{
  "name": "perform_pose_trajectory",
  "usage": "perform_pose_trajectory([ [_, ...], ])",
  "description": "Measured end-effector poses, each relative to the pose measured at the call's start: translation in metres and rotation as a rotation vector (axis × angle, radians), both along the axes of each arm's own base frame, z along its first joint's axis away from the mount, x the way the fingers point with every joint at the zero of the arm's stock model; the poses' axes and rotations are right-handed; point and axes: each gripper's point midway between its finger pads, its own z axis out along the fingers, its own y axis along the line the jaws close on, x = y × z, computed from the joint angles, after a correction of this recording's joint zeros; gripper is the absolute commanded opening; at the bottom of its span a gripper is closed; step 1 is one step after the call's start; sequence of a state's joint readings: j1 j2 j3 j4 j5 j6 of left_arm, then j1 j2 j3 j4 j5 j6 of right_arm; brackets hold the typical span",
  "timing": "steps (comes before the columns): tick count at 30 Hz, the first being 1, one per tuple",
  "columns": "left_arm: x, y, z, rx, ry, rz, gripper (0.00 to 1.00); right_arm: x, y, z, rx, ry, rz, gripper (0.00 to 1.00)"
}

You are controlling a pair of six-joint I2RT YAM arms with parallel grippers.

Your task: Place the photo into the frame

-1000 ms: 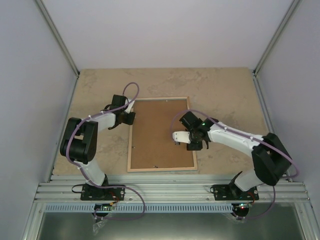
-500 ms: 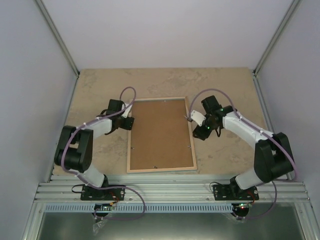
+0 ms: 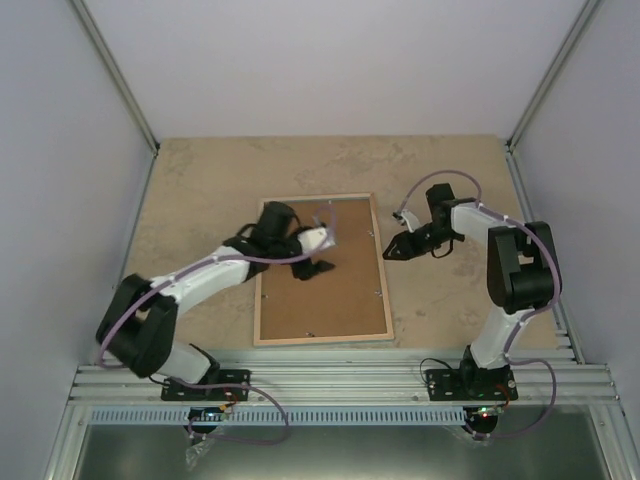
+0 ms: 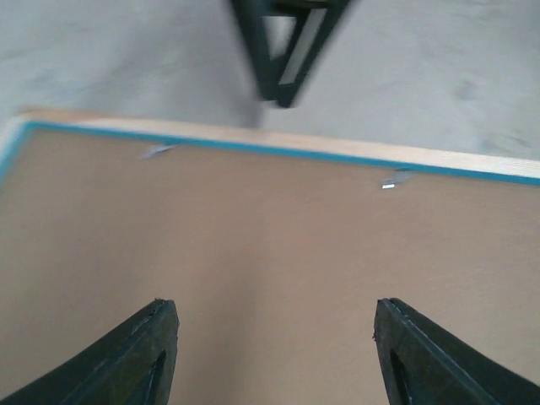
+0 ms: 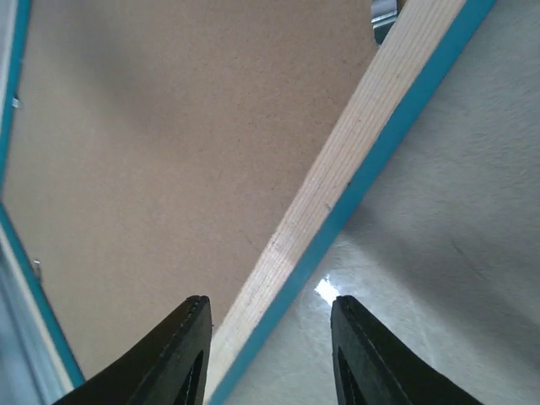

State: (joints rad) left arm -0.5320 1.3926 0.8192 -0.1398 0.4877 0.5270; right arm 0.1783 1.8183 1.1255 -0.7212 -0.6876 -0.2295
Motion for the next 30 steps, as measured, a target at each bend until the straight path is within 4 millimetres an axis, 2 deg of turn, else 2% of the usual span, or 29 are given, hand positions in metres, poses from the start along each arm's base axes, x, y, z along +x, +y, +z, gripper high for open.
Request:
perform_pose_trajectory([
  [2,-0.02,-0.031,-0.017,0.019,0.023,-0.122,0.61,-0.003,0.003,-0.005,0.047,0.049,-0.025,0.36],
  [4,-0.035,-0.051,-0.036,0.04,0.053,-0.2,0.58,-0.005,0.007,-0.008,0.085,0.086,-0.038,0.36],
  [8,-0.054,-0.081,-0.065,0.067,0.085,-0.284,0.54,-0.01,0.014,-0.019,0.145,0.146,-0.053,0.32],
  [12,-0.065,-0.104,-0.086,0.09,0.084,-0.328,0.5,-0.02,0.016,-0.032,0.173,0.212,-0.074,0.23],
  [18,-0.067,-0.123,-0.098,0.115,0.051,-0.333,0.41,-0.022,0.021,-0.034,0.232,0.264,-0.096,0.18],
  [24,-0.065,-0.122,-0.113,0.15,0.037,-0.332,0.32,-0.023,0.024,-0.035,0.27,0.296,-0.104,0.18],
  [27,-0.064,-0.128,-0.113,0.15,0.018,-0.341,0.23,-0.023,0.024,-0.036,0.277,0.301,-0.108,0.16],
  [30,-0.062,-0.135,-0.114,0.152,0.01,-0.347,0.16,-0.023,0.023,-0.036,0.282,0.307,-0.115,0.11],
])
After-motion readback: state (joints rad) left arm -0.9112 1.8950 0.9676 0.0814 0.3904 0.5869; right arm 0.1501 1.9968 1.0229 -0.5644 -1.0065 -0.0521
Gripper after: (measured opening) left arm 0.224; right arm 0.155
